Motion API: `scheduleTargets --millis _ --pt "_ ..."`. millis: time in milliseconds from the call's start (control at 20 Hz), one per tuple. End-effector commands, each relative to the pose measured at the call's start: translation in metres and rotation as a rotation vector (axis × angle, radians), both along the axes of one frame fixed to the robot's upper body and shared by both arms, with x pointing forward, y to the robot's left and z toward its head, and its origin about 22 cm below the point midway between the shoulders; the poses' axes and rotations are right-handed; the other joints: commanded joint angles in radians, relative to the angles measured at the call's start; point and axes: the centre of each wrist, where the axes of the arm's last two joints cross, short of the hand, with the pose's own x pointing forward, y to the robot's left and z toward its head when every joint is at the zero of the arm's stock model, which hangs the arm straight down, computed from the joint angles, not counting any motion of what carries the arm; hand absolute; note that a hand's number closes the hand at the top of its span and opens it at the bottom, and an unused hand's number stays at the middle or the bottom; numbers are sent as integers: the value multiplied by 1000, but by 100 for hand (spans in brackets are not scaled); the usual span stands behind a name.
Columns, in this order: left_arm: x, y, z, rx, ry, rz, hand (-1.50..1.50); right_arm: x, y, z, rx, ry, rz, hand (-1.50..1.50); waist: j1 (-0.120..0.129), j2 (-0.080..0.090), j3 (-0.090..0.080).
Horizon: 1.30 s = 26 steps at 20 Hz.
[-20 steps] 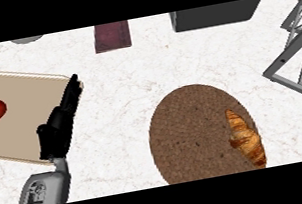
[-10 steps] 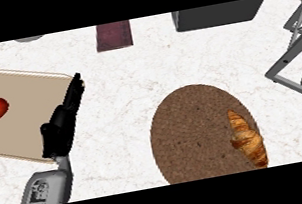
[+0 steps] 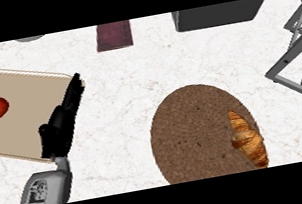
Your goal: Pick the sweet potato from the placemat and place it in the tiered shelf
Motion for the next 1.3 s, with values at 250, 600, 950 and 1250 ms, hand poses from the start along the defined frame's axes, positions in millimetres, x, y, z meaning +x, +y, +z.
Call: scheduleTargets --millis 250,600,950,1250 --pt "6 -4 -2 10 4 0 0 55 16 -37 282 93 113 150 16 4 0" --pt "-10 -6 -5 14 -2 -7 0 74 -3 -38 309 92 137 150 3 0 0" --pt "2 -9 6 -8 -5 -10 0 69 -14 -20 139 80 -162 150 5 4 0" --pt "14 3 3 0 -10 -11 0 84 -28 -72 178 126 -210 -150 13 8 1"
